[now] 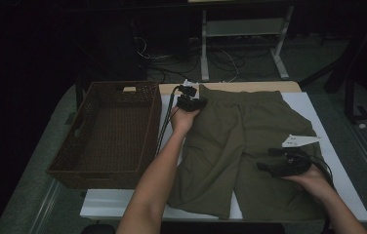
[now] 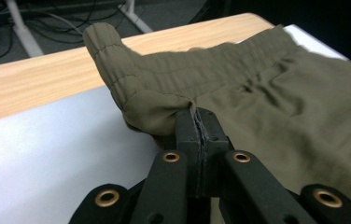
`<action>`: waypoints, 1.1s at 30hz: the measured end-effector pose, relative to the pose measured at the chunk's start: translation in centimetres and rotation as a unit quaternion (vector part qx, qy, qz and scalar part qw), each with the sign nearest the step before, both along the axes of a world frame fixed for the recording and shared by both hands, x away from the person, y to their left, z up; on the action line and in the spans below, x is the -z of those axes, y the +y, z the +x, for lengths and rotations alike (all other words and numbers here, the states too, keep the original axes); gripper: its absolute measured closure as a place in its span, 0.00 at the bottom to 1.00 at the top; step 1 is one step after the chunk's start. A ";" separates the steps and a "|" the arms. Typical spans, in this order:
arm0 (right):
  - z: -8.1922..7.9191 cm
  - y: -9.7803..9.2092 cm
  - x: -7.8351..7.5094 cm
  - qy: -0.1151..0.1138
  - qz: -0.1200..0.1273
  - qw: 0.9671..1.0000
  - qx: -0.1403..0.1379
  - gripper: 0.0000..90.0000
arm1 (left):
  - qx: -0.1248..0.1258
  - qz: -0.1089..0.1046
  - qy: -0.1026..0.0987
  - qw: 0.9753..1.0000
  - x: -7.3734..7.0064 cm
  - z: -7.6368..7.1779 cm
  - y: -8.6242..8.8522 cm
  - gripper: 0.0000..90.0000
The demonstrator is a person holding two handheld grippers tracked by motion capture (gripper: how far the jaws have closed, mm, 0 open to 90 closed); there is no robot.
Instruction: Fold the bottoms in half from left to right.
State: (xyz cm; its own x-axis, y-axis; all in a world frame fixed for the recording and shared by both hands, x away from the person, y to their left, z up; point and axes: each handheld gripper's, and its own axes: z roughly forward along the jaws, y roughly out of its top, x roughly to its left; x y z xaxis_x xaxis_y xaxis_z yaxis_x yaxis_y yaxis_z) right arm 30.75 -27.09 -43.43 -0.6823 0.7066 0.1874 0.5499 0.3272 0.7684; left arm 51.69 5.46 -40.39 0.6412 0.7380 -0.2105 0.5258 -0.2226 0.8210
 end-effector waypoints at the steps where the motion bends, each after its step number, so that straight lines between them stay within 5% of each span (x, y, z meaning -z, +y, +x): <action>1: 0.0 0.0 0.0 0.000 0.000 1.000 0.000 0.21 | 0.000 0.000 0.000 1.000 0.0 0.0 0.0 0.99; 14: 0.0 -0.2 -0.1 -0.001 0.003 1.000 0.002 0.21 | 0.032 -0.037 -0.003 0.999 -1.8 -0.2 -2.6 0.99; 33: -0.1 -0.2 -0.1 -0.002 0.004 1.000 0.000 0.21 | 0.079 -0.059 -0.004 0.995 -2.6 -1.0 -6.9 0.99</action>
